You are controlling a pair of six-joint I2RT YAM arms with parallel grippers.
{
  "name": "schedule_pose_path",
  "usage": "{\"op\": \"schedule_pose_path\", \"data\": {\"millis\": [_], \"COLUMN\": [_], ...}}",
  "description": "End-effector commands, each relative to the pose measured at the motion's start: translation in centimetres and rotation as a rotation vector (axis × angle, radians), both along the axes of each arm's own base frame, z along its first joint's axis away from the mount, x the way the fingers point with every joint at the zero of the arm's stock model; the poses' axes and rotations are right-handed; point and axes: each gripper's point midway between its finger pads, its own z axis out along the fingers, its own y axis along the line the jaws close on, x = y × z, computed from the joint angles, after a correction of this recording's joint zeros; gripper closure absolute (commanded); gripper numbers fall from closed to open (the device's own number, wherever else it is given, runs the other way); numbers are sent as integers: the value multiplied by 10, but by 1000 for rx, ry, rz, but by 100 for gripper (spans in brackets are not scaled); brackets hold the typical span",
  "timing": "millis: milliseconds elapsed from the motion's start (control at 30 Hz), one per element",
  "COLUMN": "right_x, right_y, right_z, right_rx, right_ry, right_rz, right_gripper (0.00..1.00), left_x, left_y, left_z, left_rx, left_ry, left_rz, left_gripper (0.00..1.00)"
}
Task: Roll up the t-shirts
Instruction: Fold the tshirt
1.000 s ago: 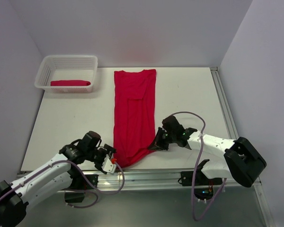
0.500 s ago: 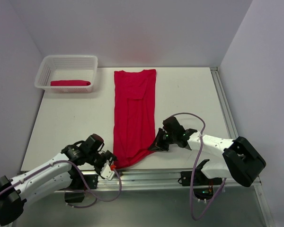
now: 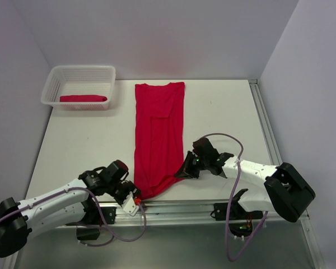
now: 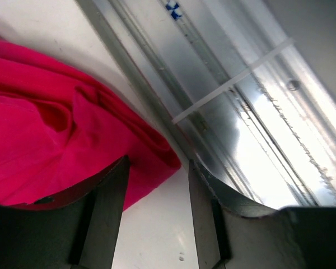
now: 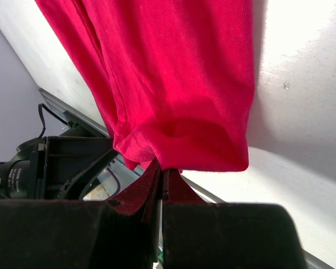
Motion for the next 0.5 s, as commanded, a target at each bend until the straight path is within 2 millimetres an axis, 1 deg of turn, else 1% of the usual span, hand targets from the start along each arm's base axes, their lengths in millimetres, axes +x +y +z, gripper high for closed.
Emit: {"op": "schedule_pose_path", "data": {"millis": [0,33,67,133,400,433,467], "right_x": [5,5,4,4,2,2,2], "right_y": [3,3,3,3,1,1,1], "right_z": [9,9,9,8,8,7,8], "right_rx": [37,36,36,36,43,42,43], "right_ry": [-32,-31,-32,-30,-33,-32,-31], "right_rz": [-3,-3,1,4,3,3,-1], "right_gripper": [100,100,100,100,100,100,100], "left_x": [14,16,20,21,10,10,9], "left_y": [-14,-14,-13,-13,-14,-15,-15], "left_z": [10,7,1,-3,-5,-4,-4], "left_rx": [-45,-39,-20,-8,2,4,7], "left_ry": [-48,-60,-79,-87,-65,-64,-63], "left_rz": [15,16,26,34,-5,-5,-8], "left_gripper": [48,48,49,57,58,62,64]}}
